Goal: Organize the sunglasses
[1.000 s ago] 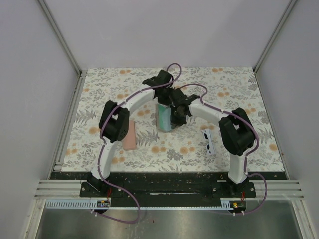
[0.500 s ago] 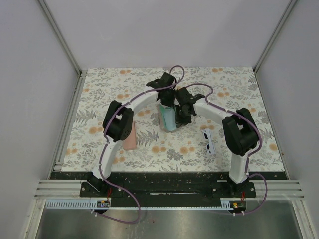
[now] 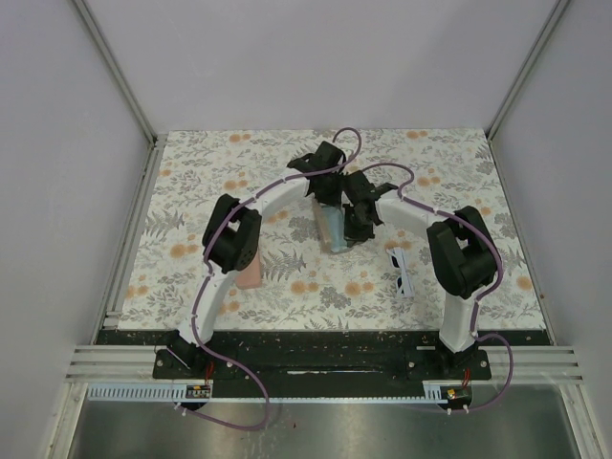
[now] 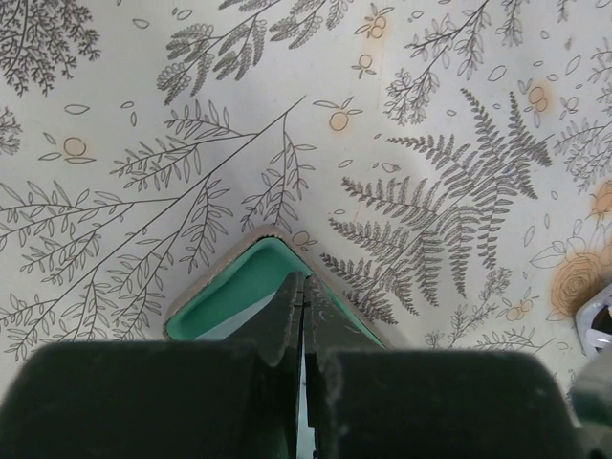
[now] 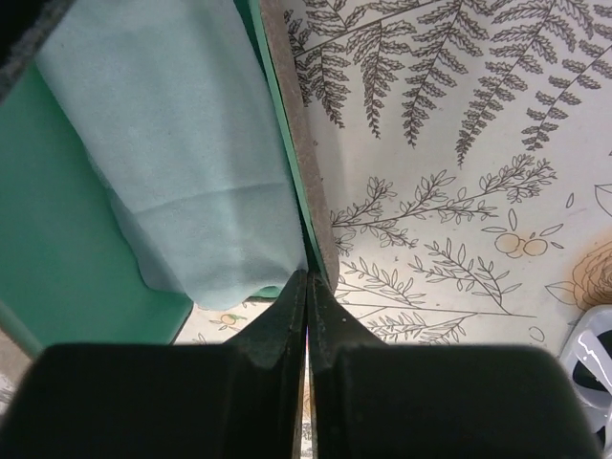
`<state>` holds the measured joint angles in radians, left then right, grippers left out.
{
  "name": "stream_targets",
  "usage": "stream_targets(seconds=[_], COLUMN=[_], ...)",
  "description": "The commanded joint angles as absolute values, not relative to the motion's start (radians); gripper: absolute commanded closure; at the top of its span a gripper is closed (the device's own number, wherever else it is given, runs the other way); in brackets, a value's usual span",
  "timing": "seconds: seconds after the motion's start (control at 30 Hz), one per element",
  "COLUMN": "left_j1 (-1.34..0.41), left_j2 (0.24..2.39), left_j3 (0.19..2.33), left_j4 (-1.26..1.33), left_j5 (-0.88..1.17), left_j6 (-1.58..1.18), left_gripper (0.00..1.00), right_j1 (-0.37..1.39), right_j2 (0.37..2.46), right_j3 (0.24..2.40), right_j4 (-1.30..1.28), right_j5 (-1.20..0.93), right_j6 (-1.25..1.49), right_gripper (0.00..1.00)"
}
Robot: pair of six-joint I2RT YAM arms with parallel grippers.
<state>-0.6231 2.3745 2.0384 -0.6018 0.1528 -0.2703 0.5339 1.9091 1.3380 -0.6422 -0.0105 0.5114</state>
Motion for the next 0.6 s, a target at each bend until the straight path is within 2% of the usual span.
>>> stream_targets(seconds=[0.0,0.07,0.13,0.43,0.57], left_j1=[-0.638,-0.640,-0.640,-0.640,-0.640], left_j2=[2.398,2.392,2.379,2.326,2.298], left_j3=[2.079,2.079,2.083,2.147,2.175], left_j4=[-0.569,-0.569,-0.566,-0.633,-0.667], left_j5=[0.143,0.156,0.156,0.141,0.118], left_j6=[-0.279,-0.278,-0.279,-0.284,-0.298], left_gripper=[1.00,0.98,0.93,0.51,0.39], right_j1=[0.529,0.529,0.528,0.526,0.525], right_j2=[1.873,1.870,1.870,1.852,1.832], right_j3=[1.290,1.276,1.270,1.252,1.223], right_j4=[-0.598,-0.581,-0.578,-0.561,-0.542], right_j5=[0.005,0.003,0.003,-0.034,-0.055], right_j6=[0.505,0.505,0.503,0.514,0.525], right_gripper=[0.94,0.90,0.89,0.87,0.87])
